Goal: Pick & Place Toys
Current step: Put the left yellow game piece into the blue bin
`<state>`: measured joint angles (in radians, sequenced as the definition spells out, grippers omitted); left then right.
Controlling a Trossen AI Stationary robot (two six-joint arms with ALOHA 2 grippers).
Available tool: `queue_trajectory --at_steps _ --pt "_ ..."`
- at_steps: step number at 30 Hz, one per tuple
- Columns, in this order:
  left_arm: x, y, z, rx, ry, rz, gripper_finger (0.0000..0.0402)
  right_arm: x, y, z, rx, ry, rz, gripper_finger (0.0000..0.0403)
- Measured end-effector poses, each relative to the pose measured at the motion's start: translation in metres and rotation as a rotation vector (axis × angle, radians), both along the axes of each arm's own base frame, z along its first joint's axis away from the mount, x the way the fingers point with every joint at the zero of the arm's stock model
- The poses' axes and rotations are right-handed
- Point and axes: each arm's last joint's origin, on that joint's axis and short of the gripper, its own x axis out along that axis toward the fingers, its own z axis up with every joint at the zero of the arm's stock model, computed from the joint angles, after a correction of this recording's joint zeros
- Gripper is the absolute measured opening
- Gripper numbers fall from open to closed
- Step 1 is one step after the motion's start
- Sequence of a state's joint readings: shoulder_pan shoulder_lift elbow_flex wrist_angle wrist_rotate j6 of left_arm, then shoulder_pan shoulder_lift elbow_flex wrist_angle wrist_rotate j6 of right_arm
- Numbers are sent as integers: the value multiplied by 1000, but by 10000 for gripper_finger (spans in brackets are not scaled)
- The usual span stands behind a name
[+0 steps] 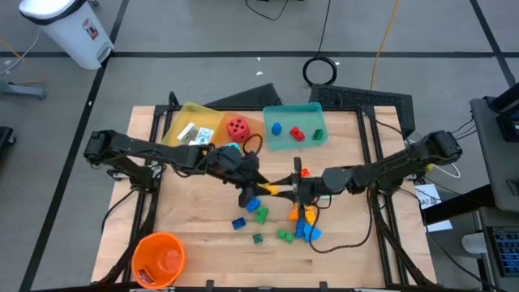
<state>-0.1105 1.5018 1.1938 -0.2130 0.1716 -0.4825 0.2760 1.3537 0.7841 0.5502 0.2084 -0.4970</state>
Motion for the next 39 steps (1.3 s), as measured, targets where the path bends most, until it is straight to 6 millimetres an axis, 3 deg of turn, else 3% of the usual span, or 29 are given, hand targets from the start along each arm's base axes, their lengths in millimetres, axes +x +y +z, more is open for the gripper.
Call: queue_trajectory --at_steps 6,10,16,22,32,39 --pt "-7 19 0 128 17 -44 183 -5 -26 -4 145 123 -27 68" --pt "-9 43 2 257 -6 -21 183 -1 -43 -5 213 128 -38 67" --pt "-12 65 3 358 -49 -4 184 -3 -77 -11 300 191 -185 68" --pt "-41 85 -17 383 -88 73 184 -11 -106 -27 364 225 -309 65" --pt "-120 115 -81 398 -276 347 184 -34 -164 -46 409 216 -551 66" --pt "-142 119 -95 426 -349 418 184 -67 -210 -79 511 118 -770 75"
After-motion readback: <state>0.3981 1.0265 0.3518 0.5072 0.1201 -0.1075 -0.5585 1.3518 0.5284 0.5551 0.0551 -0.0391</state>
